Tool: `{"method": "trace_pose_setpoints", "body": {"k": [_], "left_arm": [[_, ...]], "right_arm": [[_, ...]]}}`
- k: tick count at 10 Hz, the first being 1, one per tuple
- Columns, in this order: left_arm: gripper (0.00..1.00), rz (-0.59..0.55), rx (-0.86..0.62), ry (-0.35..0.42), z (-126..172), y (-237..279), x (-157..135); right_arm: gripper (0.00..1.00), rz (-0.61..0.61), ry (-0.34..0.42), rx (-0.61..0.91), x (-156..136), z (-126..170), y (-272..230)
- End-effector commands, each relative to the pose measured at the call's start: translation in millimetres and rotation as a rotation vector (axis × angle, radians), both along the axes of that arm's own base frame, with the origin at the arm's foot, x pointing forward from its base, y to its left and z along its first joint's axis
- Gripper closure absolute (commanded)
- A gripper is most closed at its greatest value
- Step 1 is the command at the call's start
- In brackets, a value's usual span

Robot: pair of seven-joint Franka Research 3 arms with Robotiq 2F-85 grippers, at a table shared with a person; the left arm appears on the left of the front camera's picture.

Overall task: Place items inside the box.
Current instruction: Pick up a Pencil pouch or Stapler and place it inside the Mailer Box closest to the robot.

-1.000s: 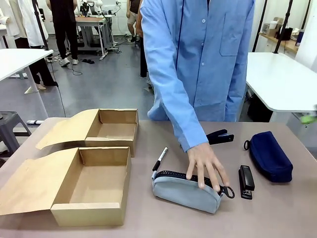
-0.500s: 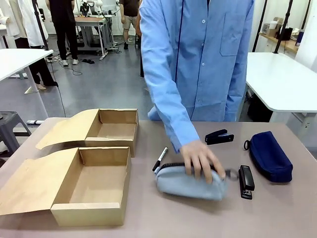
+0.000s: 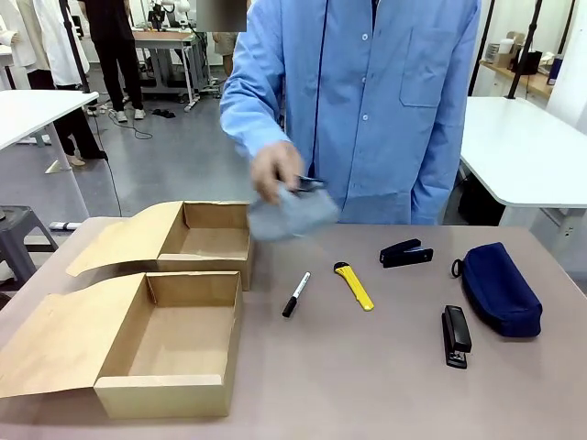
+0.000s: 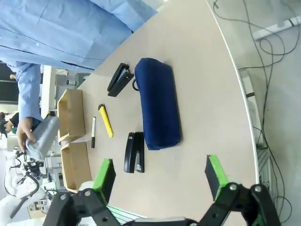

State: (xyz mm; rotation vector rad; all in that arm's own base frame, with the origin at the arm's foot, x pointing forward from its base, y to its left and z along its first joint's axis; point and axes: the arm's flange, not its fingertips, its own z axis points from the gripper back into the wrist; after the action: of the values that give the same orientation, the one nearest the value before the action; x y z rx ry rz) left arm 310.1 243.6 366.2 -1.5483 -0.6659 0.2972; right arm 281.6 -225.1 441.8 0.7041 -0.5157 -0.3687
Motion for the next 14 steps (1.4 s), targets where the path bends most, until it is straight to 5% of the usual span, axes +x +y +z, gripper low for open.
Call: {"method": "trace_pose_setpoints", "body": {"k": [1,6,8,12,14], "left_arm": [[0.00,-0.006,-0.006,-0.019,1.9,-1.0,-1.3],[0.00,-0.006,-0.006,-0.019,1.9,-1.0,-1.3],[0.00,-0.006,-0.006,-0.019,1.9,-1.0,-1.3],[0.00,-0.006,-0.006,-0.019,1.9,-1.0,-1.3],[0.00,-0.006,-0.006,-0.019,1.9,-1.0,-1.3]], "right_arm": [[0.00,0.005,0.019,-0.085,17.3,4.6,30.9],[0.00,0.253,0.092,-0.412,90.2,15.4,150.3],[0.00,0.280,0.043,-0.481,89.8,21.8,175.1],[0.00,0.318,0.064,-0.425,97.0,20.4,174.3],[0.00,0.412,0.173,-0.604,142.0,10.2,218.4]]}}
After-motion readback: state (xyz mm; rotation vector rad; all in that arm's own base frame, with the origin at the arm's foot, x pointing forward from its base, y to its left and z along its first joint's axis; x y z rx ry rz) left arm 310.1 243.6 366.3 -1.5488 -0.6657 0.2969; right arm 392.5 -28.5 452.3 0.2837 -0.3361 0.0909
